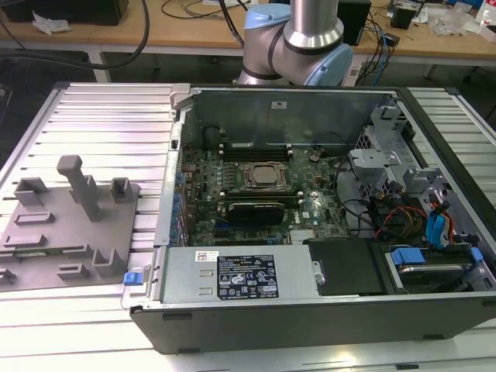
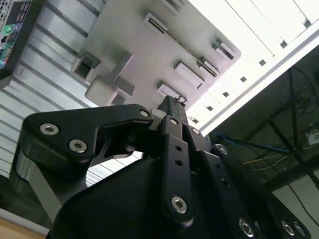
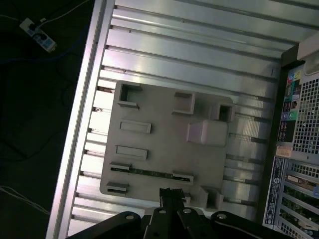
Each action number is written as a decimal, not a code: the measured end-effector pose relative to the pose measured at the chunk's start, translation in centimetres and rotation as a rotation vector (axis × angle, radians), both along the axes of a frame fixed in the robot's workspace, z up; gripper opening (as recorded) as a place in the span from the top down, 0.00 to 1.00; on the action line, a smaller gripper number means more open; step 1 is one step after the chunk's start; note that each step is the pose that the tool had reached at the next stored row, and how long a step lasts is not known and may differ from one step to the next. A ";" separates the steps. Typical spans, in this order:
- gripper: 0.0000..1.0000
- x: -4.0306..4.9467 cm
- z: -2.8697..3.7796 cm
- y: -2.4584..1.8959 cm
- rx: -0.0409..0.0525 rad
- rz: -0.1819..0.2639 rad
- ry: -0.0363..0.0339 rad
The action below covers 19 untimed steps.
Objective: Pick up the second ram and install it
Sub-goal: 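Pick up the second ram and move it above second insertion slot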
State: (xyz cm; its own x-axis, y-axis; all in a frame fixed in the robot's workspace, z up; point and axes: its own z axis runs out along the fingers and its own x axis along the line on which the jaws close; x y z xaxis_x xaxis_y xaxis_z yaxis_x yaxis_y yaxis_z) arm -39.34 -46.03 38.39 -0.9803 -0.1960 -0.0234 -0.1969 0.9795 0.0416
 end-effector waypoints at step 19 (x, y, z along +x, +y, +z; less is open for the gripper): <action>0.89 0.00 0.00 0.00 0.0000 0.173 0.0001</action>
State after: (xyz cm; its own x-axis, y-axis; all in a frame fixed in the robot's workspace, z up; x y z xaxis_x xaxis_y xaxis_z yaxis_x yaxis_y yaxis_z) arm -39.34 -46.03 38.40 -0.9319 -0.3618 -0.0233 -0.3625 0.9310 0.0416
